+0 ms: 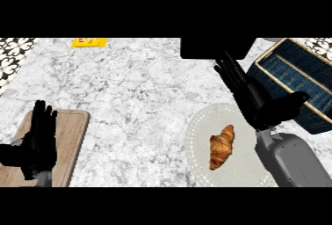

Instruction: Pick the croissant from the placemat and place it in the basket

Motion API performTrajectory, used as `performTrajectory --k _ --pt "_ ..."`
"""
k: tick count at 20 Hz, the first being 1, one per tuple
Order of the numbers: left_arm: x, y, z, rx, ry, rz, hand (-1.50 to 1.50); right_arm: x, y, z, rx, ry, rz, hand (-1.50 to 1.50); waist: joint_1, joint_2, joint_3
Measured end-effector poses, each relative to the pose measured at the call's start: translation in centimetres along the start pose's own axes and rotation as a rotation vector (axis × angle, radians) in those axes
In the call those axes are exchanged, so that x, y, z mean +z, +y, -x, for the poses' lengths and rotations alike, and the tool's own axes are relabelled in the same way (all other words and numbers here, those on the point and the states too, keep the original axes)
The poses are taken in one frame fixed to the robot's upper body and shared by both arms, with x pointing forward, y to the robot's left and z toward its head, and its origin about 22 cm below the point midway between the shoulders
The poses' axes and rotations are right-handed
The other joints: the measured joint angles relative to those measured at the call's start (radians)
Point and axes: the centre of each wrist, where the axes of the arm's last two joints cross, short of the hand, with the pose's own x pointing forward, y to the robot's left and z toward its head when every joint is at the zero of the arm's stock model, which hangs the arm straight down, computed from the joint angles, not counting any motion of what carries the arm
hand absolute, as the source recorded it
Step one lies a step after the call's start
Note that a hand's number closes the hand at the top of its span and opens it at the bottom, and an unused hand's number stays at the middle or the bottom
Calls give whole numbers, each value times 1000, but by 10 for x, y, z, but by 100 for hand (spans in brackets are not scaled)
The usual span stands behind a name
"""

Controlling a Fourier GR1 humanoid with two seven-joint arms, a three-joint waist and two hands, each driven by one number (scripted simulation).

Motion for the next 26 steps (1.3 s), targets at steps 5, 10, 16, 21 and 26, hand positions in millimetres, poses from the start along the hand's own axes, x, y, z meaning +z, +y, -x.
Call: performTrajectory --k 5,10,16,21,26 --pt "-18 11 -18 -96 8 98 0 11 -52 -12 4 -170 142 150 -26 15 6" --pt "-31 12 -29 -180 60 233 0 20 -58 -12 333 -276 25 -150 -37 23 6" --pt "-46 0 -43 -208 104 323 0 15 25 26 511 -354 95 -150 -22 21 5" --pt "-55 0 -46 -214 125 342 0 -4 71 1 572 -233 157 -150 -23 15 3" --pt "-58 4 -45 -225 143 328 0 -19 63 -34 773 -4 165 -150 -39 4 -1"
